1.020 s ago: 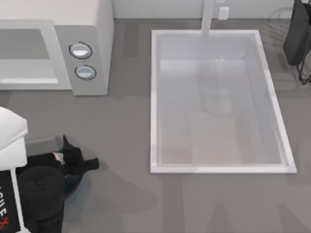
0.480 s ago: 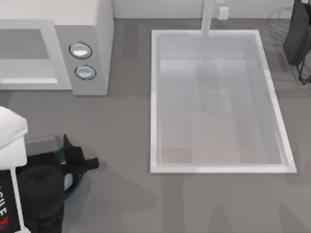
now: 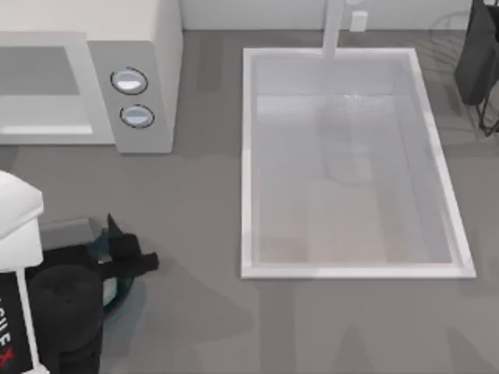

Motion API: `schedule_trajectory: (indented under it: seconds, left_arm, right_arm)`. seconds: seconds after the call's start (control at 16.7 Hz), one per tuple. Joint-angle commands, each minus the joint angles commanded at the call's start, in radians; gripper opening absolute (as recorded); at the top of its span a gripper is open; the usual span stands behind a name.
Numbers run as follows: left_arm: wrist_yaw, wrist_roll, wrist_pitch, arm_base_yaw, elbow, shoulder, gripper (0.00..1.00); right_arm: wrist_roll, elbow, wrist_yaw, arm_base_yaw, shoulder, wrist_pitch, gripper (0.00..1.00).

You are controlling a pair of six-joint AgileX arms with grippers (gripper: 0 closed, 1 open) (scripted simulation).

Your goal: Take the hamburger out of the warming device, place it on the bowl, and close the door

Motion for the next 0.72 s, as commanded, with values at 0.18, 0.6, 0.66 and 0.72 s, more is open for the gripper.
schedule_trajectory:
  seconds: [0.18, 0.6, 0.66, 0.72]
  left_arm:
    - [0.024, 0.009, -0.047, 0.02, -0.004, -0.059, 1.0]
    - [0.192, 0.071, -0.418, 0.163, -0.034, -0.546, 1.0]
    - [0.225, 0.083, -0.492, 0.192, -0.04, -0.651, 1.0]
    - [0.26, 0.096, -0.569, 0.222, -0.046, -0.761, 1.0]
  right_arm:
    - [0.0, 0.0, 0.0, 0.0, 0.0, 0.0, 1.0]
    - [0.0, 0.0, 0.0, 0.0, 0.0, 0.0, 1.0]
    - [0.0, 0.0, 0.0, 0.0, 0.0, 0.0, 1.0]
    - [0.0, 0.0, 0.0, 0.0, 0.0, 0.0, 1.0]
